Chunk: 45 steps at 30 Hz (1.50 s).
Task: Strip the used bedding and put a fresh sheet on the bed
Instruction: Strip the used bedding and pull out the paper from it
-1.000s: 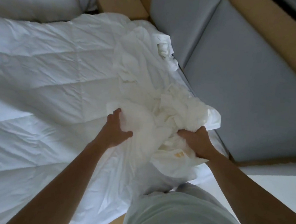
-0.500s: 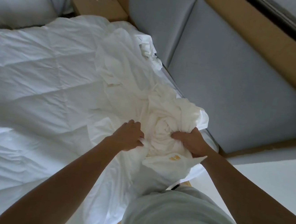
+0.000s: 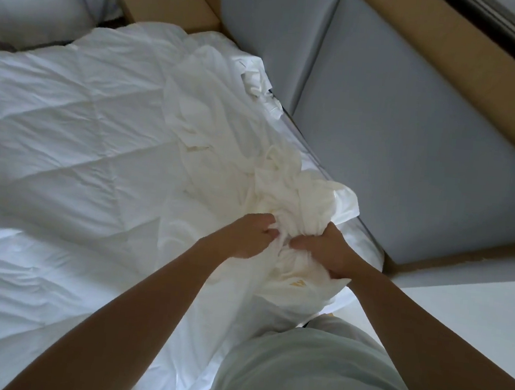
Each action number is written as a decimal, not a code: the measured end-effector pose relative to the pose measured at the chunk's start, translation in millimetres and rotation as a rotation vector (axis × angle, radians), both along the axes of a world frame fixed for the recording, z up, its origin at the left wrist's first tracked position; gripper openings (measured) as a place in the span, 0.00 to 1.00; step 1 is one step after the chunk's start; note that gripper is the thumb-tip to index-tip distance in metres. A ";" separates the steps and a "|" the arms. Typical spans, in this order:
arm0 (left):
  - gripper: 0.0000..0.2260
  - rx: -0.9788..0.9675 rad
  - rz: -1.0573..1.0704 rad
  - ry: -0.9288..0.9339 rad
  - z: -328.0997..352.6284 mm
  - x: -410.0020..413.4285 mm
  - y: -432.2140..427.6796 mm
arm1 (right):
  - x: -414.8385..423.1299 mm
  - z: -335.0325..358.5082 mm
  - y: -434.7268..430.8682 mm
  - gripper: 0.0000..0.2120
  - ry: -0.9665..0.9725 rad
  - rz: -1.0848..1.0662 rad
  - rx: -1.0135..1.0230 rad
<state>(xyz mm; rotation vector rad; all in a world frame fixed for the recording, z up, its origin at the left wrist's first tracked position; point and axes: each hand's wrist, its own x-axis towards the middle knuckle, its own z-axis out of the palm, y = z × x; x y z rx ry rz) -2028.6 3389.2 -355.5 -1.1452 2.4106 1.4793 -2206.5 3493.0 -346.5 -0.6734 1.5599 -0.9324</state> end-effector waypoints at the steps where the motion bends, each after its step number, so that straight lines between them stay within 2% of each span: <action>1: 0.11 0.002 0.046 0.006 -1.2 -1.2 -4.1 | -2.4 0.6 -0.6 0.24 -0.033 0.004 0.013; 3: 0.09 -0.025 0.161 0.040 -4.3 -2.7 -11.4 | -7.8 1.8 -0.5 0.26 -0.114 0.005 0.039; 5: 0.08 -0.014 0.210 0.058 -8.1 -4.4 -16.5 | -11.9 2.9 0.1 0.24 -0.208 0.028 0.051; 9: 0.15 0.040 0.153 0.035 -9.4 -12.1 -19.6 | -19.3 3.9 2.8 0.21 -0.295 0.052 0.077; 12: 0.20 0.041 0.122 0.017 -8.5 -15.3 -23.4 | -27.9 3.7 8.4 0.22 -0.330 0.002 0.074; 14: 0.19 0.057 0.121 0.026 -7.9 -19.4 -22.9 | -30.5 6.9 9.0 0.21 -0.312 -0.015 0.075; 16: 0.18 0.086 0.124 0.070 -7.3 -27.8 -17.4 | -29.2 9.3 7.1 0.22 -0.232 0.035 0.080; 18: 0.17 0.113 0.145 0.100 -7.4 -37.5 -10.9 | -28.2 11.2 5.6 0.25 -0.231 0.090 0.102; 21: 0.21 0.198 0.223 0.123 -9.8 -44.1 -7.6 | -40.2 6.6 15.4 0.39 -0.474 -0.055 0.224; 23: 0.22 0.226 0.253 0.113 -10.0 -46.2 -7.8 | -46.0 5.0 26.7 0.35 -0.701 -0.163 0.182; 25: 0.17 0.238 0.270 0.099 -9.6 -49.3 -8.4 | -46.2 -3.0 36.1 0.24 -0.768 -0.269 0.140; 26: 0.13 0.245 0.278 0.096 -8.8 -50.7 -8.8 | -44.3 -8.0 39.2 0.21 -0.771 -0.299 0.142; 28: 0.11 0.275 0.293 0.100 -10.5 -52.3 -9.8 | -38.3 -12.9 39.3 0.16 -0.725 -0.325 0.213; 31: 0.17 0.330 0.261 0.096 -12.2 -53.6 -8.0 | -28.7 -5.2 31.0 0.10 -0.513 -0.280 0.274; 33: 0.22 0.342 0.234 0.087 -10.4 -55.5 -6.2 | -28.2 -4.4 28.7 0.15 -0.481 -0.295 0.267; 35: 0.21 0.323 0.221 0.074 -8.7 -57.5 -7.1 | -29.4 -9.4 27.2 0.24 -0.445 -0.295 0.304; 38: 0.14 0.280 0.218 0.058 -10.2 -60.2 -8.7 | -30.2 -14.2 20.8 0.22 -0.343 -0.296 0.322; 41: 0.14 0.266 0.219 0.072 -14.4 -65.6 -6.7 | -32.8 -10.9 16.4 0.21 -0.313 -0.321 0.343; 43: 0.11 0.343 0.236 0.098 -15.3 -67.9 -5.3 | -37.8 -8.6 18.8 0.16 -0.288 -0.294 0.357; 45: 0.05 0.453 0.266 0.121 -15.4 -68.5 -5.6 | -43.1 -10.1 20.2 0.20 -0.246 -0.261 0.389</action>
